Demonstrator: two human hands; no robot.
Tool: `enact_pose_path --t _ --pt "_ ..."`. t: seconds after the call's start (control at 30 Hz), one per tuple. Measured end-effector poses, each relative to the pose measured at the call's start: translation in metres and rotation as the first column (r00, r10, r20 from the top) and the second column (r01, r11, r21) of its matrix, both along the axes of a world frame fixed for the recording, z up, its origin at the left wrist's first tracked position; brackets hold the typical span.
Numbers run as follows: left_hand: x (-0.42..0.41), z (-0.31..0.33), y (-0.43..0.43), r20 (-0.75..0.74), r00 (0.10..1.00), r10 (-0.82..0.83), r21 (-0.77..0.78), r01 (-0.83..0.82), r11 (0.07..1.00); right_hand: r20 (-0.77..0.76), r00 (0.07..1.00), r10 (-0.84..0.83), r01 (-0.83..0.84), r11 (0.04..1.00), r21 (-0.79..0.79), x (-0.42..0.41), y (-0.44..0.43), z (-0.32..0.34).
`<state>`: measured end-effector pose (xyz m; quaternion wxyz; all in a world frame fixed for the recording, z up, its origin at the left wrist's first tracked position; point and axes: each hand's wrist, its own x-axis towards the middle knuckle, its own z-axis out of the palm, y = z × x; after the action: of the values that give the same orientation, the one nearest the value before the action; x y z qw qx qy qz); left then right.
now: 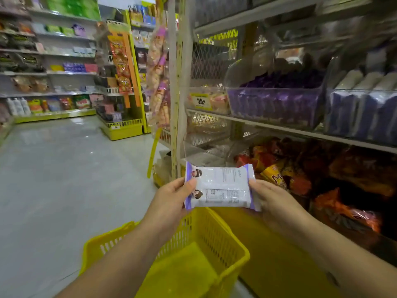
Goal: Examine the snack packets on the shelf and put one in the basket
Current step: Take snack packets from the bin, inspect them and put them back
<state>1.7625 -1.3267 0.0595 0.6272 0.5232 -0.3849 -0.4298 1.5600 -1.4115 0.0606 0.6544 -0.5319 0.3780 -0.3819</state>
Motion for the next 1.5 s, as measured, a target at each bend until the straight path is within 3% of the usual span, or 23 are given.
enact_pose_path --t 0.13,0.3,0.47,0.57,0.7,0.8,0.93,1.07,1.17,1.23,1.3,1.4,1.5 --pt "0.001 -0.009 -0.015 -0.059 0.998 0.009 0.036 -0.007 0.999 -0.01 0.998 -0.056 0.057 0.997 0.045 -0.006 -0.01 -0.011" --pt "0.003 -0.014 -0.024 -0.163 0.985 0.05 0.068 -0.039 0.997 -0.006 1.0 -0.004 0.005 0.994 0.109 -0.013 -0.017 0.003" --pt "0.009 -0.014 -0.025 -0.3 0.951 -0.081 0.083 0.111 0.99 -0.027 0.998 0.06 -0.057 0.993 0.1 -0.024 -0.019 0.007" --pt "0.015 -0.008 -0.021 -0.299 0.937 -0.181 0.117 0.224 0.967 -0.047 0.996 0.075 -0.071 0.993 0.092 -0.029 -0.021 0.009" --pt "0.014 -0.004 -0.013 -0.275 0.94 -0.201 0.168 0.252 0.953 -0.11 0.992 0.065 -0.058 0.996 0.07 -0.033 -0.022 0.006" --pt "0.009 -0.004 -0.011 -0.256 0.948 -0.189 0.177 0.238 0.955 -0.225 0.974 -0.001 -0.007 0.999 -0.037 -0.032 -0.02 0.003" --pt "0.001 -0.011 -0.01 -0.145 0.975 -0.169 0.191 0.195 0.962 -0.258 0.962 -0.094 0.047 0.982 -0.185 -0.025 -0.013 -0.001" --pt "-0.011 -0.023 -0.012 -0.006 0.992 -0.123 0.269 0.12 0.956 -0.088 0.993 -0.079 0.072 0.995 -0.07 -0.017 -0.001 0.005" --pt "-0.019 -0.03 -0.014 0.192 0.98 -0.043 0.257 -0.008 0.966 0.018 0.997 -0.07 0.071 0.997 -0.029 -0.018 0.007 0.012" --pt "-0.021 -0.031 -0.014 0.416 0.909 -0.001 0.143 -0.064 0.988 0.043 0.998 -0.053 0.055 0.997 -0.047 -0.019 0.01 0.013" --pt "-0.024 -0.028 -0.01 0.54 0.839 -0.063 0.029 0.056 0.998 0.04 0.999 -0.005 0.008 0.997 -0.077 -0.019 0.012 0.013" --pt "-0.03 -0.027 -0.005 0.543 0.81 -0.222 -0.007 0.269 0.963 0.058 0.995 0.086 -0.081 0.993 -0.085 -0.019 0.013 0.012" --pt "-0.033 -0.028 -0.005 0.536 0.806 -0.251 -0.025 0.312 0.95 0.087 0.986 0.143 -0.136 0.987 -0.08 -0.02 0.014 0.012"
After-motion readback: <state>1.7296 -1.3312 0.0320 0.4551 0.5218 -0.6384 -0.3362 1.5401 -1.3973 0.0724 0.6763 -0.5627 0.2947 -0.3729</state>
